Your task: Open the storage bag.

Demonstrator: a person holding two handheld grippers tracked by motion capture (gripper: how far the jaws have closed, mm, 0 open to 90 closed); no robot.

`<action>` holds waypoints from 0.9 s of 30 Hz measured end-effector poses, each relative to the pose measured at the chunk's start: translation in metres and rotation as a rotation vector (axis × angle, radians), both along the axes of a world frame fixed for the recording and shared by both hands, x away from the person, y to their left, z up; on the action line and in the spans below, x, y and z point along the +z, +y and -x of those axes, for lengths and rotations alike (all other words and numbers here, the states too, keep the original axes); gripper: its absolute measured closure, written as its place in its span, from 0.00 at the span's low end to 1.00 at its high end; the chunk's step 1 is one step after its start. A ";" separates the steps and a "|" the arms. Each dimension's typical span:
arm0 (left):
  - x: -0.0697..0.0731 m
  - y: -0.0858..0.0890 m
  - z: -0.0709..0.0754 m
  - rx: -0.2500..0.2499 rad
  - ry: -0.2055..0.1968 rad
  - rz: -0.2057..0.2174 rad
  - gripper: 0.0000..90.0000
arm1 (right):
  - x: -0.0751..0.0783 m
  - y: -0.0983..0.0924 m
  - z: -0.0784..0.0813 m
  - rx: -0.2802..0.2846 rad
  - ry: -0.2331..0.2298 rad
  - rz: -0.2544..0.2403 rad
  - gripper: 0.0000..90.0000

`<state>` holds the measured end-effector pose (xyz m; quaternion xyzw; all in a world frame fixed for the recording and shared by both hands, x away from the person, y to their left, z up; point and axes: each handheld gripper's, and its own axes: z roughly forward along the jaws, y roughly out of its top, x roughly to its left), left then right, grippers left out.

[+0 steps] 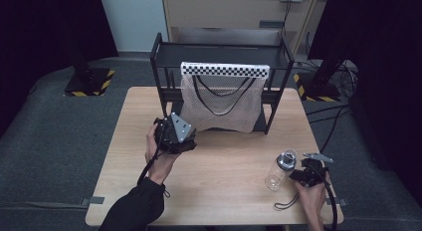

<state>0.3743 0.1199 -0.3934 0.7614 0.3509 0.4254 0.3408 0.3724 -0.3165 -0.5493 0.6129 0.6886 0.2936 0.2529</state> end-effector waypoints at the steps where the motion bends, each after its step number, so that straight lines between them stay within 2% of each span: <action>1: 0.001 -0.001 -0.001 -0.002 -0.001 -0.003 0.17 | 0.000 0.000 0.000 0.000 0.000 0.000 0.01; 13: 0.012 -0.018 -0.006 -0.031 -0.036 -0.083 0.19 | 0.000 0.000 0.000 0.000 0.000 0.000 0.01; 16: 0.015 -0.023 -0.007 -0.041 -0.053 -0.125 0.19 | 0.000 0.000 0.000 0.000 0.000 0.000 0.01; 27: 0.019 -0.038 -0.012 -0.057 -0.078 -0.186 0.20 | 0.000 0.000 0.000 0.000 0.000 0.000 0.01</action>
